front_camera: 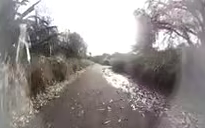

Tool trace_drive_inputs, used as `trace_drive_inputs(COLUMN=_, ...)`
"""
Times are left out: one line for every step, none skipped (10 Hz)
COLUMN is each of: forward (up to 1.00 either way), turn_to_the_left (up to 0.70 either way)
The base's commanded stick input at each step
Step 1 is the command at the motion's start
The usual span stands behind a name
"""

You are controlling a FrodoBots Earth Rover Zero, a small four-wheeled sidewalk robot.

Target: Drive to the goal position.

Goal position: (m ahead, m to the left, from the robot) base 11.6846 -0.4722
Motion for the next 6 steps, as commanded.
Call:
trace_drive_inputs(forward=0.7, turn_to_the_left=0.0)
trace_drive_inputs(forward=0.7, turn_to_the_left=0.0)
trace_drive_inputs(forward=0.7, turn_to_the_left=0.0)
trace_drive_inputs(forward=0.7, turn_to_the_left=0.0)
trace_drive_inputs(forward=0.7, turn_to_the_left=0.0)
trace_drive_inputs(forward=0.7, turn_to_the_left=0.0)
